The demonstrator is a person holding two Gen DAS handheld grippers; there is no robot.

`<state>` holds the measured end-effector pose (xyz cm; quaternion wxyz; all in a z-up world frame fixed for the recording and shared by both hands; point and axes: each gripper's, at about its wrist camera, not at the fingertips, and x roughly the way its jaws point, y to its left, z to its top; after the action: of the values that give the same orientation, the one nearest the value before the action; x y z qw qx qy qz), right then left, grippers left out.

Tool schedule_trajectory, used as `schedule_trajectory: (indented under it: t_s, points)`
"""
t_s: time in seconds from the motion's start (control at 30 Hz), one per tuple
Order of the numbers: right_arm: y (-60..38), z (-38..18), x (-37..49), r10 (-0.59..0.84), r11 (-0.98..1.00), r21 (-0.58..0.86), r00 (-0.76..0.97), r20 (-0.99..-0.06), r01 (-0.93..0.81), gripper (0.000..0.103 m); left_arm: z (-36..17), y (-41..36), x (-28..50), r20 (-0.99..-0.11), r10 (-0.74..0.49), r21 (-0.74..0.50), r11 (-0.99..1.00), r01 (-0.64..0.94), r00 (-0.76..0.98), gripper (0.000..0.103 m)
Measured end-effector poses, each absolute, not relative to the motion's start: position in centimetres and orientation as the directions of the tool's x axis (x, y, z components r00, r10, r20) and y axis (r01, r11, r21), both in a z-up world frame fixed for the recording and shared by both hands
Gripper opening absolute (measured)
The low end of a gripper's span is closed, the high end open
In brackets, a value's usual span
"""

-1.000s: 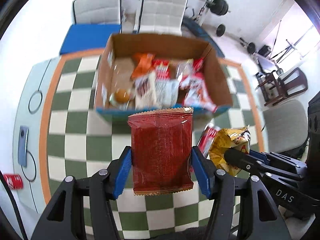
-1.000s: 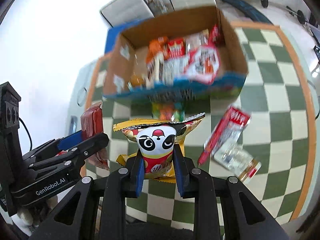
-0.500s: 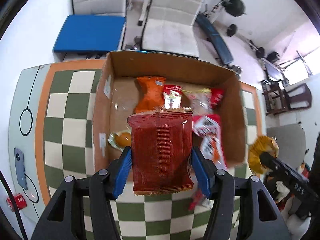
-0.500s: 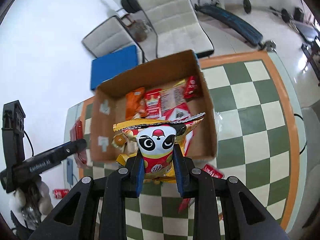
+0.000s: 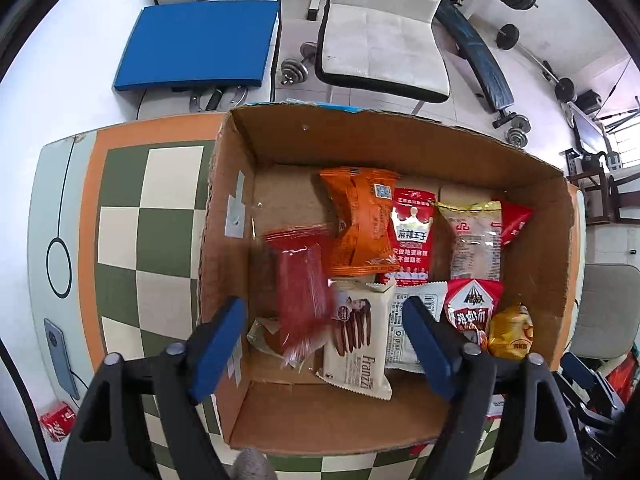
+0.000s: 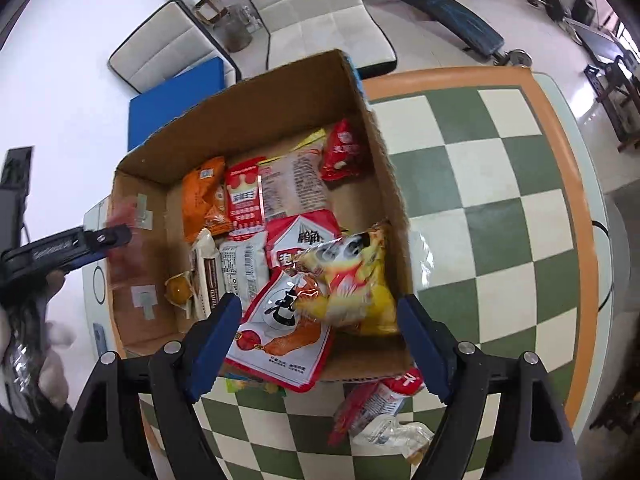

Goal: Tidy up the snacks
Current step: 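Carry both packets over the box and release them inside, then move both grippers back toward the remaining snacks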

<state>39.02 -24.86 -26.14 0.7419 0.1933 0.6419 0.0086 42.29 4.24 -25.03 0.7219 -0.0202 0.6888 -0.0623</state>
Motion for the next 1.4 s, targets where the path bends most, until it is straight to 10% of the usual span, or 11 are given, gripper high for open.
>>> schedule_trajectory:
  t_s: [0.9,1.4]
  points:
    - [-23.9,-21.6,32.7,0.310,0.921,0.360,0.277,-0.909,0.151,0.092,-17.6,1.5,28.6,-0.949,-0.212,-0.161,0.962,0.221,0.232,0.093]
    - [-23.5,-33.7,24.9,0.341,0.881,0.355,0.099,-0.935,0.312,0.080,-32.0,2.3,23.7,-0.987,-0.157,-0.158,0.987,0.011,-0.019,0.093]
